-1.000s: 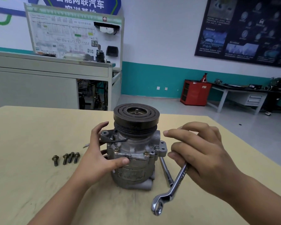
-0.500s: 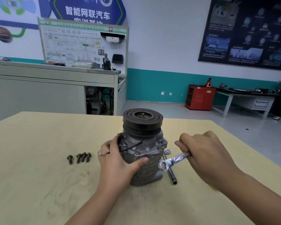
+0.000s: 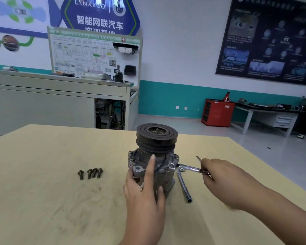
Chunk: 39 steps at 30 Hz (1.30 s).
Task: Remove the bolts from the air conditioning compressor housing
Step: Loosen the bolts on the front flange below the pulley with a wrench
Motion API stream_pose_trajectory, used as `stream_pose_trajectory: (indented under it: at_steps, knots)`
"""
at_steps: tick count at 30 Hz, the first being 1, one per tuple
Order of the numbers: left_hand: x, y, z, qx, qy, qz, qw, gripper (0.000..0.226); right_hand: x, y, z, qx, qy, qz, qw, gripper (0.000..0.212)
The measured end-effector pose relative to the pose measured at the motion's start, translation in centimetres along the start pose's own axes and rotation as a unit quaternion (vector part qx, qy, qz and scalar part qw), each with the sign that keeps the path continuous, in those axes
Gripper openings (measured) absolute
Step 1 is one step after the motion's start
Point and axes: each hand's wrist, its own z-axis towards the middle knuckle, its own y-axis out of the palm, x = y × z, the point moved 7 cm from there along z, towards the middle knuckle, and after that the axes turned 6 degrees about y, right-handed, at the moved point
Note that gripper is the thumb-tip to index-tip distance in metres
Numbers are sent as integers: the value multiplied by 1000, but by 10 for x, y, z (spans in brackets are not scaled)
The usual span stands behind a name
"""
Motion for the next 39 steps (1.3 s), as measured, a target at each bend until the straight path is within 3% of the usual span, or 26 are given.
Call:
stream_pose_trajectory:
  at_steps: [6,9,11,13,16,21,28,39]
  knots:
    - [-1,-16,0,36,57,-32,997,112,2,-6,-1,6,-2,-13,1000,19]
    - [-17,-24,-4,66,24,-70,995,118,-4,-8,-7,-15,-17,25,999,19]
    - [-29,-26,-2,77,-1,-99,992,110,-11,-8,-12,-33,-32,51,998,17]
    - [-35,-27,3,76,3,-106,991,86,-17,-9,-16,-34,-40,61,997,18]
    - [-37,-21,15,24,6,-70,997,58,-23,-17,-18,1,-55,65,996,24]
    - [-40,-4,29,-43,-28,-74,996,85,-32,-19,-21,28,-76,28,996,38]
    - [-38,0,31,13,-26,-101,994,108,-44,-4,-27,23,-65,-111,991,55]
    - [-48,6,25,54,-21,-110,992,89,-74,-3,-32,-22,-109,-165,980,61]
